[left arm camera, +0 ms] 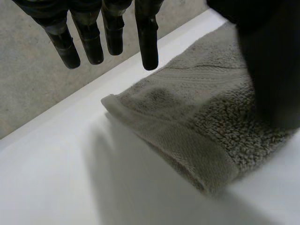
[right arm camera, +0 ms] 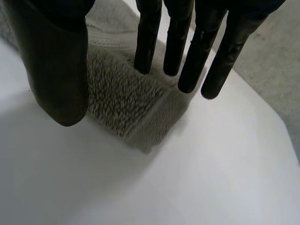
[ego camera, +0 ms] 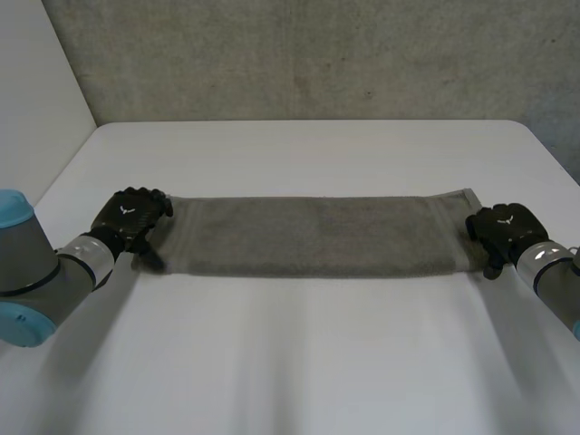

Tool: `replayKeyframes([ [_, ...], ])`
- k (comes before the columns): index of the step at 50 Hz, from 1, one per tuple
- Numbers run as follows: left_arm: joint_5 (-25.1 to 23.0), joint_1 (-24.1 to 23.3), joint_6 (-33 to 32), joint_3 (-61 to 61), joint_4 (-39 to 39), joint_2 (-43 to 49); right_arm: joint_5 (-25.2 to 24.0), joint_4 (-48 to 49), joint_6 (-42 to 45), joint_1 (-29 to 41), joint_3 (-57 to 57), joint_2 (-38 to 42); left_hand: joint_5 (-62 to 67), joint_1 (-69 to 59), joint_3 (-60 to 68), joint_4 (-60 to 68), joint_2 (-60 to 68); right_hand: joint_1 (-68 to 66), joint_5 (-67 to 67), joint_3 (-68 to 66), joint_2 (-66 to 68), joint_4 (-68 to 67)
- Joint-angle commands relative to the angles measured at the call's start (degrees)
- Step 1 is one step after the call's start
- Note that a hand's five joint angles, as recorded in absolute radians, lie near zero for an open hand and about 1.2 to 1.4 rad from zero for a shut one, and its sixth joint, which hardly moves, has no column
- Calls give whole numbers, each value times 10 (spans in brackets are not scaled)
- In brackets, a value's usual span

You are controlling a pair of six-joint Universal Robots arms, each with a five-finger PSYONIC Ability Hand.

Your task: Fold the towel.

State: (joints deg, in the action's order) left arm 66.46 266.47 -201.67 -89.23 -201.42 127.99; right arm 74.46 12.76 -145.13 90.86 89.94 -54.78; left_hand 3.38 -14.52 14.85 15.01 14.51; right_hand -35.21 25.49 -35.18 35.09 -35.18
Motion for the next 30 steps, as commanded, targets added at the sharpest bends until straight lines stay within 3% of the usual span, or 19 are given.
replayKeyframes([
  [1,2,0,0,3,1,3,-1,2,0,-12,-9,20,-27,38,-41,-43,-38,-65,62,-65,66,-65],
  [5,2,0,1,2,2,2,-2,13,-4,-13,-6,20,-27,38,-41,-43,-38,-241,238,-241,242,-241],
  [8,2,0,7,-2,2,-4,-2,17,-5,-13,-6,20,-27,38,-41,-43,-38,-302,299,-302,303,-302],
  [10,2,0,13,-4,3,-6,-3,23,-7,-13,-4,20,-27,38,-41,-43,-38,-447,444,-447,448,-447],
  [17,2,-1,55,-11,14,-38,-4,24,-5,-24,-6,19,-27,38,-41,-43,-38,-448,445,-448,449,-448],
  [22,-4,0,120,-32,38,-97,-2,15,4,-48,-9,9,-28,40,-43,-45,-40,-448,445,-448,449,-448],
  [30,-5,2,152,-46,47,-157,1,-39,88,-127,-48,-22,-28,40,-43,-45,-40,-448,445,-448,449,-448],
])
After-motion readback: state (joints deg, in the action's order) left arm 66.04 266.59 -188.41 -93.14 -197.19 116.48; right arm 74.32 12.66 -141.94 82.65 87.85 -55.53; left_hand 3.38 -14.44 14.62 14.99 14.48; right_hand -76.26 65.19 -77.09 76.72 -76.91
